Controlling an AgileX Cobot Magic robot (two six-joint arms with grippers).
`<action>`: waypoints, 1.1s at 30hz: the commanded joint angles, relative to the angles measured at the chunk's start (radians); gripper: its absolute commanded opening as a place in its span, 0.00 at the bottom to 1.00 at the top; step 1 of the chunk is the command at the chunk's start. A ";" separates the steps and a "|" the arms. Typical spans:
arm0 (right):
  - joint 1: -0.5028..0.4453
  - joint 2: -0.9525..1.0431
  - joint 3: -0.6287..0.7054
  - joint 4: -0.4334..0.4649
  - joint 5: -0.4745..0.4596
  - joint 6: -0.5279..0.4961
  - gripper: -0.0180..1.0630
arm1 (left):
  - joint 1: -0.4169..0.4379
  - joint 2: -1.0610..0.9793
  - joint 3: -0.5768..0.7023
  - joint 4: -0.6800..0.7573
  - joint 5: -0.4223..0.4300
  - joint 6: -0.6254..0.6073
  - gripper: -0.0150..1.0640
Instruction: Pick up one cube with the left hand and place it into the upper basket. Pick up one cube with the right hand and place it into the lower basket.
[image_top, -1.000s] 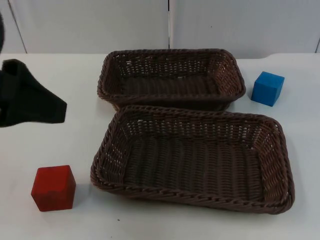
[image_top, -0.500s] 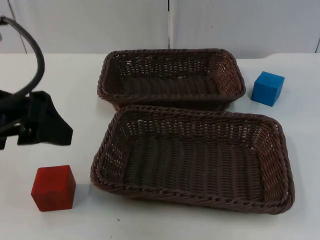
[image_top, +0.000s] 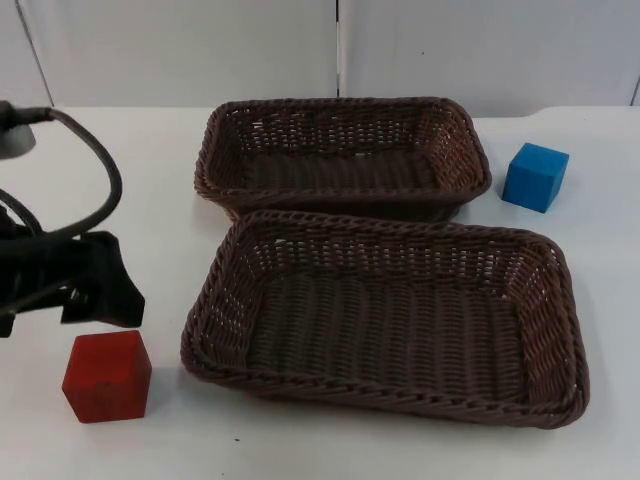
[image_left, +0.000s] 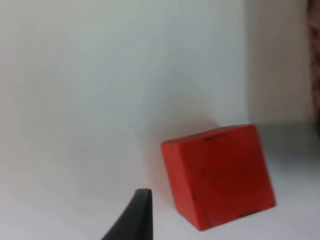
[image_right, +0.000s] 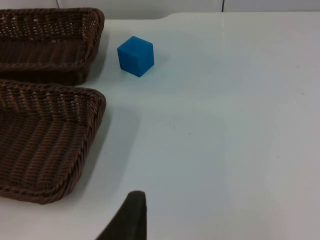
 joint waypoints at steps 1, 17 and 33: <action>-0.006 -0.003 0.005 0.005 -0.008 -0.001 0.99 | -0.004 0.021 -0.006 0.000 -0.023 -0.009 0.99; -0.006 -0.003 0.005 0.005 -0.008 -0.001 0.99 | -0.004 0.171 -0.006 -0.008 -0.099 -0.009 0.99; -0.006 -0.003 0.005 0.005 -0.008 -0.001 0.99 | -0.017 0.190 -0.006 -0.052 -0.104 0.014 0.99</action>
